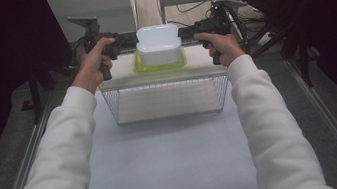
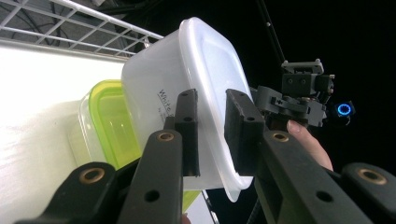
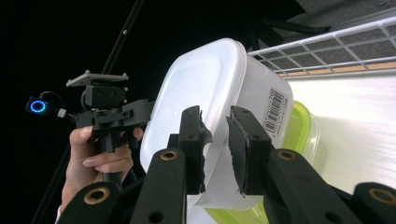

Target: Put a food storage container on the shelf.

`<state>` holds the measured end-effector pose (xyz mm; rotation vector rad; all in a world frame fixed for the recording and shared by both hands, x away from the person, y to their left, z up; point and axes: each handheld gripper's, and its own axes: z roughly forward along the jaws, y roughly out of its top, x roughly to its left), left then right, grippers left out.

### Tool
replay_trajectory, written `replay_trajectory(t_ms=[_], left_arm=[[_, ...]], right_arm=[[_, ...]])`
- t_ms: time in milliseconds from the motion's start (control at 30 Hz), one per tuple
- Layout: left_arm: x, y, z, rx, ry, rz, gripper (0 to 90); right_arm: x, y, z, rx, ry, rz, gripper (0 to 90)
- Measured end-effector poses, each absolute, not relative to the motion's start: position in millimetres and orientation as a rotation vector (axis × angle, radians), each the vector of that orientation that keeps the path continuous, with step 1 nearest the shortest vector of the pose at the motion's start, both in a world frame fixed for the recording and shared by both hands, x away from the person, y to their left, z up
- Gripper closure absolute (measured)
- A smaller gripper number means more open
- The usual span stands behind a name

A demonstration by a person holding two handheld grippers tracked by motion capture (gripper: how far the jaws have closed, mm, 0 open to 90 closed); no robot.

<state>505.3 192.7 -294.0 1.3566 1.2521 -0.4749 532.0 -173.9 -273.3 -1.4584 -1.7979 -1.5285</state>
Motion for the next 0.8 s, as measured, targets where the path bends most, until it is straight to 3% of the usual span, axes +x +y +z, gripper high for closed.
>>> replay_trajectory(t_ms=[500, 800], left_arm=[[499.0, 187.6, -292.9, 1.394, 1.237, -0.422, 69.8], [490.8, 191.7, -285.6, 1.420, 1.219, -0.309, 38.8]], right_arm=[[527.6, -173.3, -270.4, -1.469, -1.809, -1.536, 72.3], [519.0, -179.7, -259.3, -1.465, -1.864, -1.621, 57.2]])
